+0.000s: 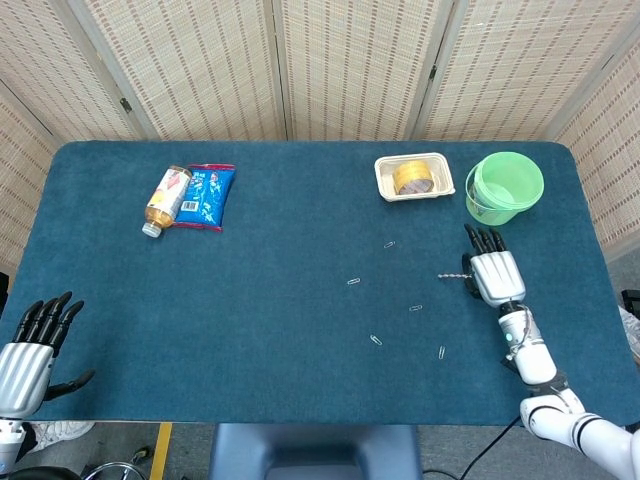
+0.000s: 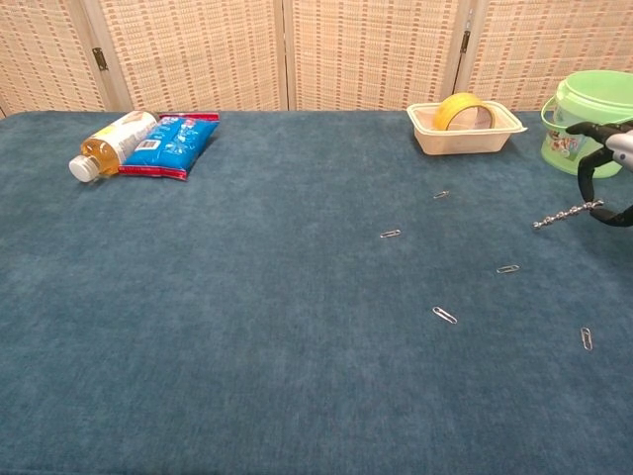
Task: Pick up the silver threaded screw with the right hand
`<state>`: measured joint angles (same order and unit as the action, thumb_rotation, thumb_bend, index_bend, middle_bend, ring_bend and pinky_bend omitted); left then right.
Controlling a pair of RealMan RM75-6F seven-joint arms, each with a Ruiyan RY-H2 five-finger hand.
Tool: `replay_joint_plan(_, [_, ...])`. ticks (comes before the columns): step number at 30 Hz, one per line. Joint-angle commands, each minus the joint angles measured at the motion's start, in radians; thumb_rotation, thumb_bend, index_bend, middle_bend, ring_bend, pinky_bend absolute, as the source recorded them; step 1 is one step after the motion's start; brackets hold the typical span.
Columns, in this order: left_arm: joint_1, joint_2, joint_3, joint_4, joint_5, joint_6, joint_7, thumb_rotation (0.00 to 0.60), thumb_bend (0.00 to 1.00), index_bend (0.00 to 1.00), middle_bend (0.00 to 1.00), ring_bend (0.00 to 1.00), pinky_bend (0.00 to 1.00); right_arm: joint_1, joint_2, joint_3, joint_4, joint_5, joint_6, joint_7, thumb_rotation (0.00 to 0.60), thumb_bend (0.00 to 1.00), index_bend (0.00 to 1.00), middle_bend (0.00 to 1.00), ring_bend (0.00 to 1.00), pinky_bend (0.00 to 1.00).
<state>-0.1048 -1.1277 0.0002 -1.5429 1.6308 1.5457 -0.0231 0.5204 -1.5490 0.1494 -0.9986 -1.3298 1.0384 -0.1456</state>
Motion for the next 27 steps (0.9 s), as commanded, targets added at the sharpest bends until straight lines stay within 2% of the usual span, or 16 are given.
replay_joint_plan(1, [0.0, 0.0, 0.0, 0.0, 0.0, 0.0, 0.0, 0.6, 0.2, 0.0, 0.0, 0.0, 0.0, -0.002, 0.007, 0.001, -0.014, -0.001, 0.01, -0.004, 0.6, 0.42, 0.77, 0.03, 0.0, 0.0])
replay_joint_plan(13, [-0.001, -0.001, 0.0, 0.0, -0.001, -0.002, 0.004, 0.6, 0.2, 0.0, 0.0, 0.0, 0.0, -0.027, 0.055, -0.014, -0.125, -0.045, 0.093, -0.024, 0.6, 0.43, 0.77, 0.04, 0.0, 0.0])
replay_joint_plan(27, [0.0, -0.001, -0.001, 0.0, -0.003, -0.002, 0.003, 0.6, 0.2, 0.0, 0.0, 0.0, 0.0, -0.049, 0.102, -0.075, -0.289, -0.121, 0.127, -0.059, 0.6, 0.43, 0.77, 0.04, 0.0, 0.0])
